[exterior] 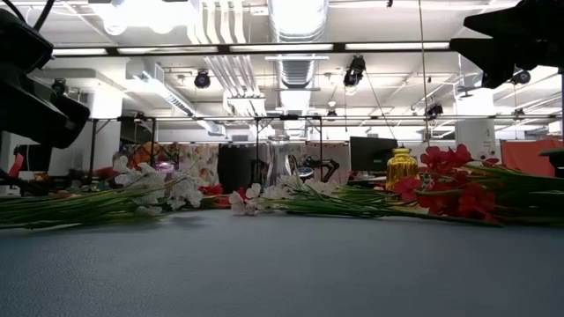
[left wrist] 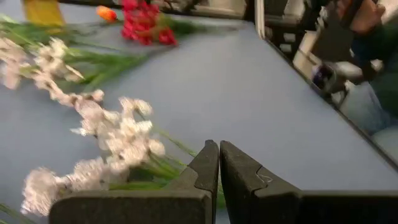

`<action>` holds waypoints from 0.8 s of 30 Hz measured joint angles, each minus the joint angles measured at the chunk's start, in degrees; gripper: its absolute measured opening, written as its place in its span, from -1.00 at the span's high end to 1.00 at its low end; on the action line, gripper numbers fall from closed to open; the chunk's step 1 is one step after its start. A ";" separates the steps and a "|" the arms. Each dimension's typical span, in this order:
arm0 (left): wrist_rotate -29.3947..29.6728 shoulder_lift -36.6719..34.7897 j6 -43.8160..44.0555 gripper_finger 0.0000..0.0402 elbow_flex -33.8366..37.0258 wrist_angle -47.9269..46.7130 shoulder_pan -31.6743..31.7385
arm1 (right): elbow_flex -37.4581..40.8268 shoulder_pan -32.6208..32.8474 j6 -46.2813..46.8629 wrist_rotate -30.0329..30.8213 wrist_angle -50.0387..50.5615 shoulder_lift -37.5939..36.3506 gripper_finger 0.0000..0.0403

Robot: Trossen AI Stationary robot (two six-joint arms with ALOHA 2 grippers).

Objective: Sort flowers into vase by color
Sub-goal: Put the white flower into the transparent vase

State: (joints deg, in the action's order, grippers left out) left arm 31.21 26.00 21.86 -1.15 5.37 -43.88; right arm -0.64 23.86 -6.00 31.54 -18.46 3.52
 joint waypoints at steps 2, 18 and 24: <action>5.37 -0.02 1.42 1.00 -0.02 6.56 -0.01 | 0.00 -0.01 0.00 -0.01 -0.02 0.01 -0.10; 17.37 0.51 -12.51 1.00 -0.09 40.61 0.07 | 0.00 0.00 21.91 -0.03 -0.23 -0.01 -0.10; 17.73 1.38 -12.02 1.00 -0.09 40.74 0.11 | 0.00 0.00 21.90 -0.03 -0.23 -0.02 -0.10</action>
State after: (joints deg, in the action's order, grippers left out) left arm 48.94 27.37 9.84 -1.23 46.11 -43.77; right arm -0.64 23.86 15.90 31.51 -18.70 3.51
